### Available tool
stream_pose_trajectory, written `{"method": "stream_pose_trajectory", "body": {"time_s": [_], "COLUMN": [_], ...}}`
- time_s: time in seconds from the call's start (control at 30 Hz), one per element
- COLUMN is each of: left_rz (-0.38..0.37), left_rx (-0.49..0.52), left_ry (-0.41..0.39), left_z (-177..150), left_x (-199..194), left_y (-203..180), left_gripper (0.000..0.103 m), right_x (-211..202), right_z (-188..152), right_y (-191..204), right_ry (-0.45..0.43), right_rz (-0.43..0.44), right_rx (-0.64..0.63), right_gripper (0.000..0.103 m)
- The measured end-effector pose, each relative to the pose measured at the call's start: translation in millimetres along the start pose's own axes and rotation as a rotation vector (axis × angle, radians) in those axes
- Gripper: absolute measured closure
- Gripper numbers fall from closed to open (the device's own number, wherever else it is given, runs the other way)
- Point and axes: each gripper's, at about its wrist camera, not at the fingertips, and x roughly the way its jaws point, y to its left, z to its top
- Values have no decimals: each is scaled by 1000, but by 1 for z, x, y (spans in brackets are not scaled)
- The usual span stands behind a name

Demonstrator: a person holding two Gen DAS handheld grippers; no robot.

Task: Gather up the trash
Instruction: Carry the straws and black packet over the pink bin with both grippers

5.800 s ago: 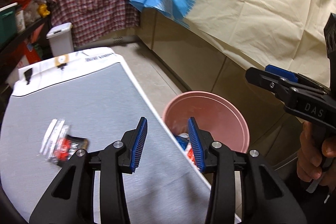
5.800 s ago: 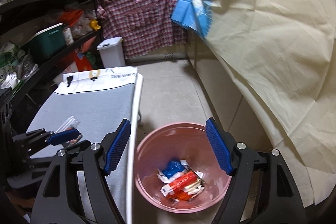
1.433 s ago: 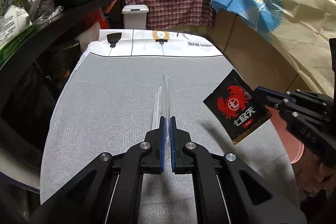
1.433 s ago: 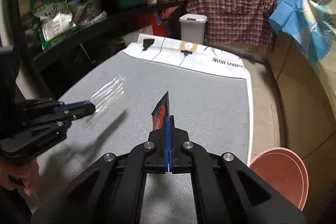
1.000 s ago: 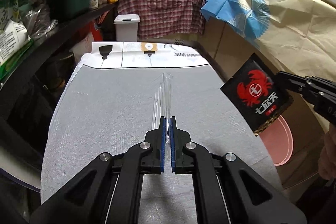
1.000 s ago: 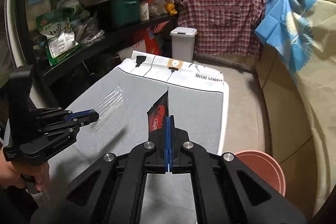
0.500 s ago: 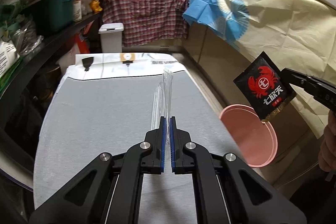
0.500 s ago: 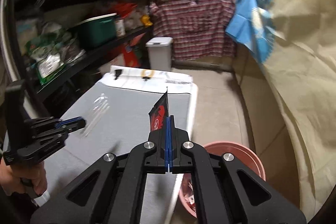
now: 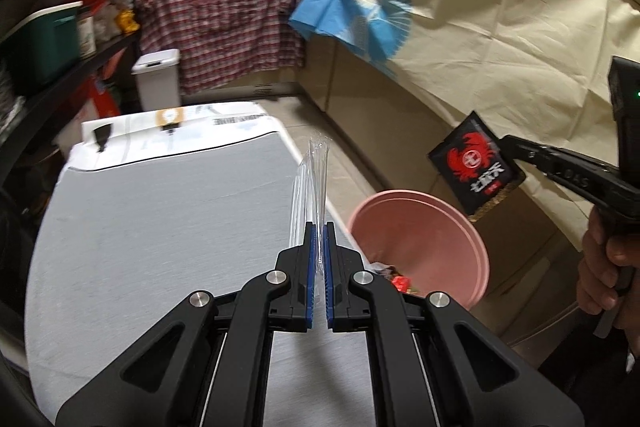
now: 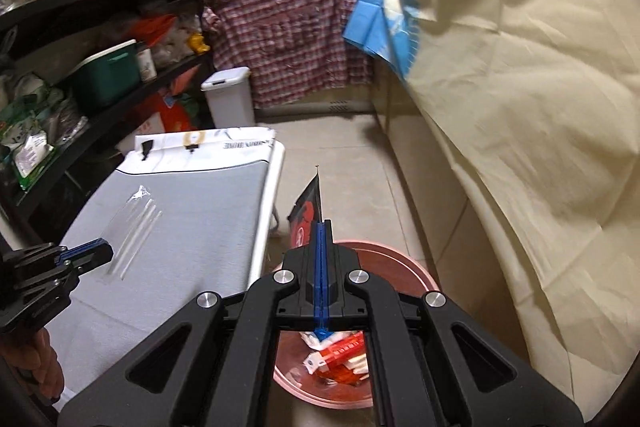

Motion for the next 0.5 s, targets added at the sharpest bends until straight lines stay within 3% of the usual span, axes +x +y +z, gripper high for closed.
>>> {"method": "stream_pose_trajectory", "body": {"time_s": [0.5], "left_rz": [-152], "left_rx": [69], "left_ry": [43], "left_z": [4], "left_x": [45], "left_y": [-67], "left_gripper": [99], "right_x": [17], "right_z": [-15], "right_y": [-29], "right_ry": [79], "right_rz": [-78], "right_rx": [27], "right_gripper": [103]}}
